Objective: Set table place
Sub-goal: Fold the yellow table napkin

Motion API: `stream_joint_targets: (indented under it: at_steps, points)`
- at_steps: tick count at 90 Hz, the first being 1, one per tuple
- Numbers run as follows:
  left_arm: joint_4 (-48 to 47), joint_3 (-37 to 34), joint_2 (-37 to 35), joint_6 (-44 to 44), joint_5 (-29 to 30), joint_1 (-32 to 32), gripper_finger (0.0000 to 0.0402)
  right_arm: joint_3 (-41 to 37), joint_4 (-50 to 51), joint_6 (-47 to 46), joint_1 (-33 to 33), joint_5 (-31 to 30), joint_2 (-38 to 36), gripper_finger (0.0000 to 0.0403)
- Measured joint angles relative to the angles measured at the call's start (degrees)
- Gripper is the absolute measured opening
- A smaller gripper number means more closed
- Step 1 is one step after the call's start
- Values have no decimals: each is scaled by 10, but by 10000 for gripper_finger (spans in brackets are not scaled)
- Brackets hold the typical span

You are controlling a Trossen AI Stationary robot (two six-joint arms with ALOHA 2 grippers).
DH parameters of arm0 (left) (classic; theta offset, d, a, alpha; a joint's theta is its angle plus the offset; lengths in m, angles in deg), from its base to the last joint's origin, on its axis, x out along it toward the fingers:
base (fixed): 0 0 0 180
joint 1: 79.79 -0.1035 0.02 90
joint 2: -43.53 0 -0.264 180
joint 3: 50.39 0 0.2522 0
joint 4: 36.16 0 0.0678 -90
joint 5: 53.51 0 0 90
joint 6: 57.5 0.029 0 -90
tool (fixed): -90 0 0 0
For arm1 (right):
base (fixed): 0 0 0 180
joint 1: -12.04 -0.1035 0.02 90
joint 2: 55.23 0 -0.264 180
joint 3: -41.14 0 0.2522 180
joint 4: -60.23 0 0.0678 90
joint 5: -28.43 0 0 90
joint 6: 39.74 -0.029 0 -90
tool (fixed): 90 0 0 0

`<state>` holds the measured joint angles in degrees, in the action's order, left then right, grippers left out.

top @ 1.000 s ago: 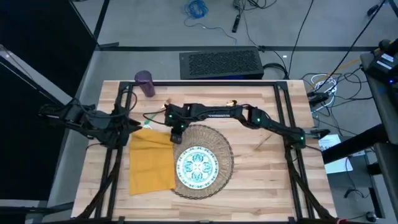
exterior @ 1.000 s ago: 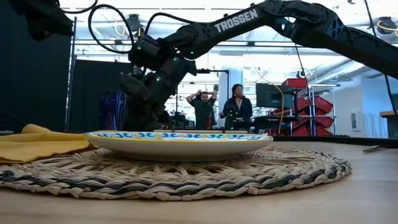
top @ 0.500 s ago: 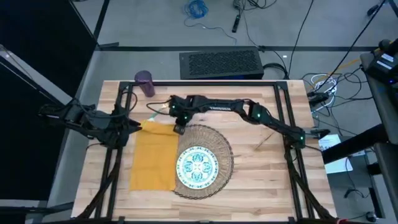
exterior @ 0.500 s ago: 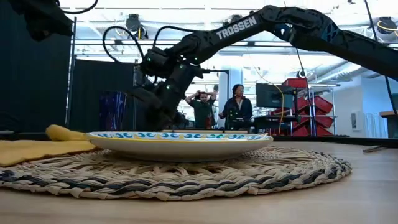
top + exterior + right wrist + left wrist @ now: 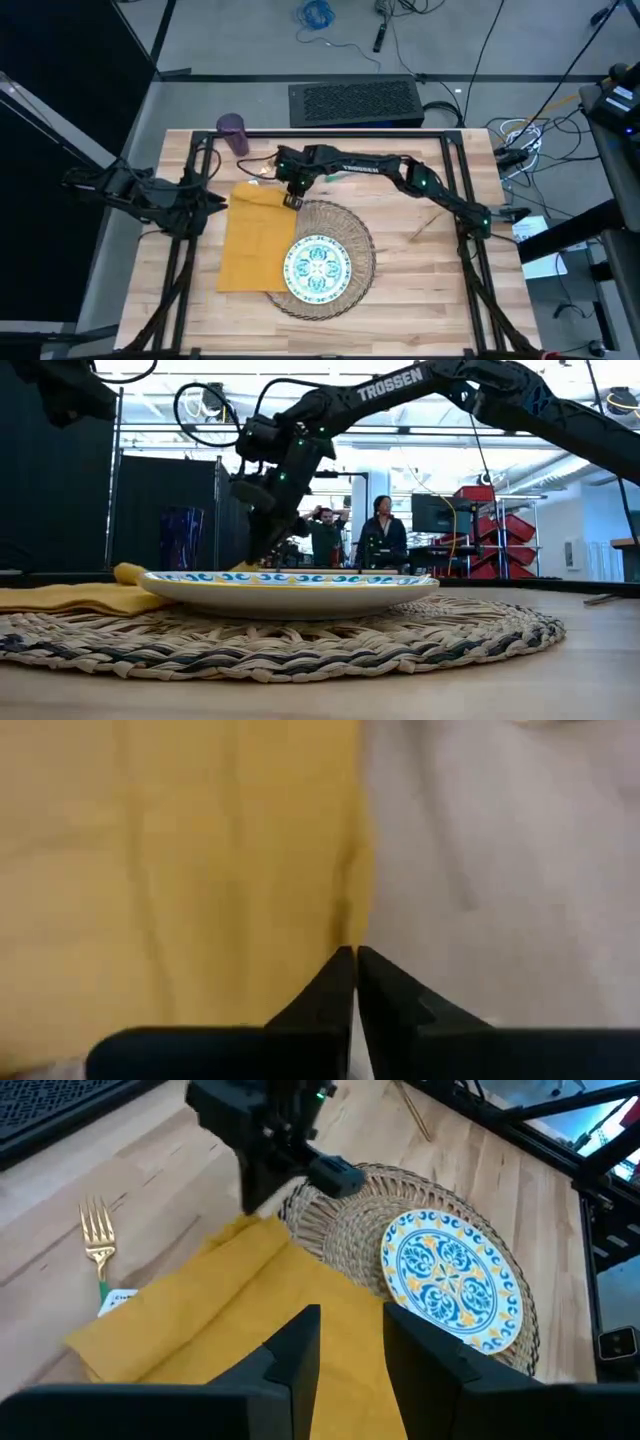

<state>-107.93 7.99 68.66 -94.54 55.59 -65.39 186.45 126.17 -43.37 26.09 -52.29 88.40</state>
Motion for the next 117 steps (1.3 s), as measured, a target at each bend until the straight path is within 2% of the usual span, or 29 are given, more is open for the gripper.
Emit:
stream_joint_targets:
  at_steps: [21, 48, 54, 65, 84, 92, 105, 117]
  points:
    - [0, 0, 0, 0, 0, 0, 93, 0, -10, 20, -7, -11, 0, 47]
    - [2, 0, 1, -1, 6, 0, 93, 0, -5, 56, -3, -121, -1, 153]
    - [4, 0, 7, -11, 22, 0, 93, 0, 14, 60, 2, -124, -5, 170]
    - [5, -1, 41, -30, 52, 0, 93, 0, 64, 61, 16, -124, -29, 181]
    - [13, -26, 140, -65, 75, -35, 93, 0, 104, 75, 43, -119, -88, 171]
    - [65, -33, 170, -45, 58, -65, 93, 0, 121, 85, 49, -102, -125, 168]
    - [253, -42, 199, 59, -23, -125, 93, 0, 145, 101, 50, -63, -185, 167]
    - [354, -42, 240, 141, -84, -215, 93, 0, 179, 104, 43, -45, -245, 167]
